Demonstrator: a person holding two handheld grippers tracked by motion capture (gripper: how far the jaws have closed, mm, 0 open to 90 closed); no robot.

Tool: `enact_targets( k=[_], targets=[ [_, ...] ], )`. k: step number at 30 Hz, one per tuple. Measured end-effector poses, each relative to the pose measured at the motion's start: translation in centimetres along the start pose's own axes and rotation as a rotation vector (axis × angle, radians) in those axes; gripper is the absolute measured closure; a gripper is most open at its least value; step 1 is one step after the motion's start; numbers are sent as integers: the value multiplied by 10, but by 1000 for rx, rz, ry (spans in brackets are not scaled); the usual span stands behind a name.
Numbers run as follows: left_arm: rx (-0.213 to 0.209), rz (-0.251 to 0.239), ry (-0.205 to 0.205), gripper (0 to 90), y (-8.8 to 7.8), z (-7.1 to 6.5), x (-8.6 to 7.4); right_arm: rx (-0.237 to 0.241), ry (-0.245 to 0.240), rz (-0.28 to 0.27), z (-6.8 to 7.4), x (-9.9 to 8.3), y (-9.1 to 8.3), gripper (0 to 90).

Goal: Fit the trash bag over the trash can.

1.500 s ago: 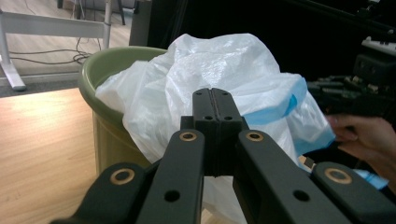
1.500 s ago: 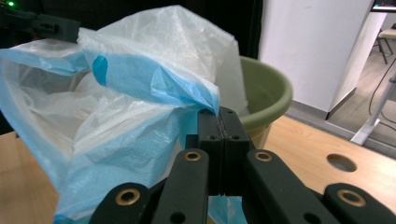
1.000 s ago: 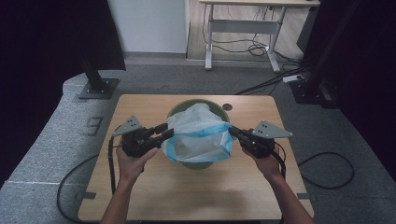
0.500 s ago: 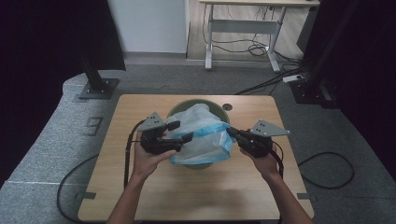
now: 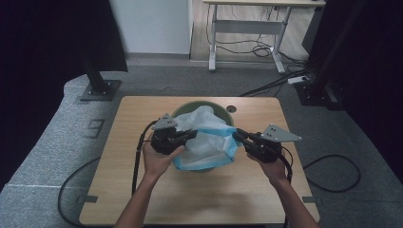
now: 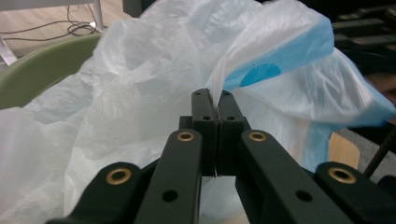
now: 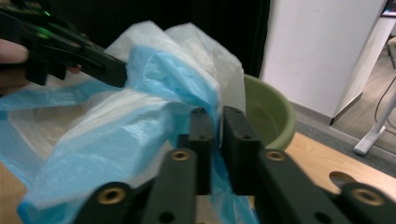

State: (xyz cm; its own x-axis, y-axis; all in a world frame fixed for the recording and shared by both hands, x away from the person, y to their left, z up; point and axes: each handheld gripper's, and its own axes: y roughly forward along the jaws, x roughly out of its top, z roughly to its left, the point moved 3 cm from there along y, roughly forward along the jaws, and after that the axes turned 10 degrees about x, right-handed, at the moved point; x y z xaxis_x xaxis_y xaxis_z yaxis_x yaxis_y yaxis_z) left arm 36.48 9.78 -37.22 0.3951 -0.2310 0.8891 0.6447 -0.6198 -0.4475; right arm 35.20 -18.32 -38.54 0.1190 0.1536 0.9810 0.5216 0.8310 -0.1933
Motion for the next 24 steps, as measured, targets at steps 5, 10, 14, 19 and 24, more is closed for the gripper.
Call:
enact_targets(
  k=[5, 10, 14, 19, 24],
  targets=[
    [11, -10, -29, 895, 1, 4, 1, -2, 7, -32, 5, 1, -22, 698],
    [8, -12, -37, 896, 2, 4, 1, 35, -18, -28, 15, -4, -35, 628],
    [0, -13, -46, 896, 3, 4, 2, 48, -10, -6, 17, -12, -29, 572],
    [3, -13, -46, 896, 4, 3, 4, 38, -8, 4, 15, -19, -14, 639],
    [7, -27, -68, 897, 3, 8, 6, 26, -38, 4, 19, -21, -9, 889]
  ],
)
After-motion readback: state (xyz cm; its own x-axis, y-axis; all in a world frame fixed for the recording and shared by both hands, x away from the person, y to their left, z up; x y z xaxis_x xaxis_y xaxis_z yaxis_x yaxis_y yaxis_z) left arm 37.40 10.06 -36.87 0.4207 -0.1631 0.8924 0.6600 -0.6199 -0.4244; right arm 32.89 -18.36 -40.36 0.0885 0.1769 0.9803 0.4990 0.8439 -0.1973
